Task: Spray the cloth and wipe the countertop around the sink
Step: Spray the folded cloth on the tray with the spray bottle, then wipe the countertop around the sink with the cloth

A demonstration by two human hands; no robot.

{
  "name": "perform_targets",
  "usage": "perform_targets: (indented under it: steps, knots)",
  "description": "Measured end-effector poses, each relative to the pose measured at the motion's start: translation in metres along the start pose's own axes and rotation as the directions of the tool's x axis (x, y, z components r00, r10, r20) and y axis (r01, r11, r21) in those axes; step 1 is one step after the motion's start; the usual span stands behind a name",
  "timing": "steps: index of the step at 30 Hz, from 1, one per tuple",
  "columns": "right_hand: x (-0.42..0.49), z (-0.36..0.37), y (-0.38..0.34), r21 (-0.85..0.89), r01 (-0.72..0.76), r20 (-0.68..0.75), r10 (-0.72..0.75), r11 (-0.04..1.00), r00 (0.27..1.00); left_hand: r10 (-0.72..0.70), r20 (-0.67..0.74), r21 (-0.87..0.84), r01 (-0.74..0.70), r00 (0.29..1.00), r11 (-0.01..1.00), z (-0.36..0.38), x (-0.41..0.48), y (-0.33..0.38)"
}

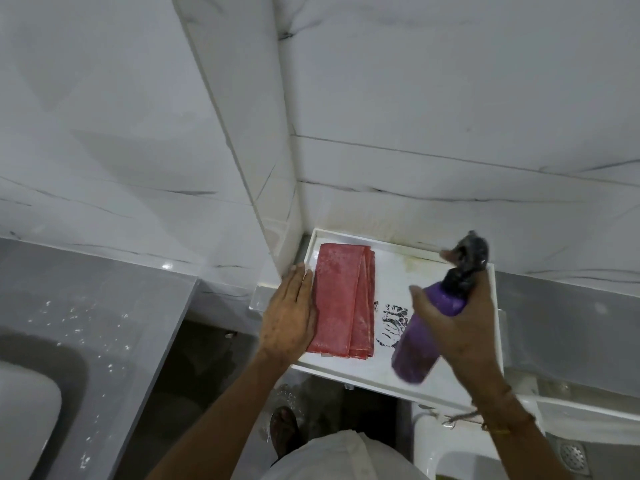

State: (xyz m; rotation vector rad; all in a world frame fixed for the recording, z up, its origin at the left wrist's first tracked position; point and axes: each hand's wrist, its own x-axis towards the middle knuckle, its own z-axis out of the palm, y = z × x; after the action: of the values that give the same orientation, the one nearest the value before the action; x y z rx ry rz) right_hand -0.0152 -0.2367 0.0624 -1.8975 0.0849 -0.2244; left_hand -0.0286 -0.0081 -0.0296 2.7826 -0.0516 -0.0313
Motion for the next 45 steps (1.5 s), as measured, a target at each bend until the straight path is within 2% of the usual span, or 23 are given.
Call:
perform_targets:
  steps: [3,10,17,21,24,26,28,30,32,34,36,39,42,44,45]
  knots:
    - [0.032,-0.020,0.012,-0.076,0.133,-0.063,-0.138,0.988,0.988,0.022,-0.025,-0.026,-0.022,0.999,0.999,-0.004,0.009,0.010]
    - [0.073,-0.040,0.053,-0.122,0.097,-0.157,-0.116,0.988,0.981,-0.214,0.056,-0.150,0.220,0.975,0.964,-0.003,0.026,0.035]
    - [0.086,-0.042,0.067,-0.099,0.127,-0.122,-0.138,0.987,0.983,-0.369,0.109,-0.228,0.385,0.923,0.894,-0.002,0.042,0.053]
    - [0.081,-0.042,0.070,-0.043,0.123,-0.099,-0.126,0.992,0.987,-0.442,0.090,-0.165,0.451,0.893,0.877,-0.001,0.058,0.066]
    - [0.069,-0.047,0.068,-0.071,0.099,-0.104,-0.106,0.993,0.989,-0.559,0.097,-0.167,0.567,0.824,0.807,-0.001,0.073,0.074]
    - [0.052,-0.052,0.069,-0.115,0.084,-0.162,-0.102,0.990,0.981,-0.634,0.098,-0.165,0.641,0.767,0.749,-0.003,0.083,0.074]
    - [0.028,-0.055,0.069,-0.070,0.062,-0.297,-0.080,0.996,0.951,-0.664,0.112,-0.163,0.673,0.739,0.721,-0.002,0.091,0.072]
    - [0.001,-0.053,0.070,-0.058,0.059,-0.413,-0.078,0.997,0.907,-0.672,0.126,-0.191,0.683,0.730,0.705,-0.002,0.097,0.071]
    - [-0.022,-0.047,0.070,-0.005,0.024,-0.412,-0.024,1.000,0.911,-0.658,0.139,-0.250,0.669,0.740,0.700,-0.001,0.098,0.067]
    - [-0.039,-0.036,0.068,0.118,-0.044,-0.299,0.078,0.992,0.951,-0.614,0.137,-0.357,0.617,0.777,0.701,-0.006,0.095,0.063]
    - [-0.048,-0.024,0.059,0.220,-0.101,-0.104,0.126,0.970,0.987,-0.530,0.145,-0.518,0.521,0.835,0.679,-0.019,0.083,0.060]
    - [-0.041,-0.007,0.045,0.275,-0.184,0.164,0.142,0.944,0.976,-0.305,0.192,-0.704,0.347,0.933,0.619,-0.051,0.051,0.069]
    - [-0.020,0.012,0.033,0.280,-0.402,0.432,0.259,0.872,0.864,-0.114,0.182,-0.780,0.215,0.977,0.587,-0.087,0.011,0.084]
    - [-0.012,0.020,0.027,0.318,-0.436,0.614,0.168,0.842,0.772,-0.026,0.134,-0.812,0.125,0.991,0.569,-0.107,-0.014,0.089]
    - [-0.011,0.023,0.027,0.322,-0.476,0.700,0.133,0.818,0.702,0.008,0.115,-0.819,0.090,0.993,0.567,-0.116,-0.024,0.090]
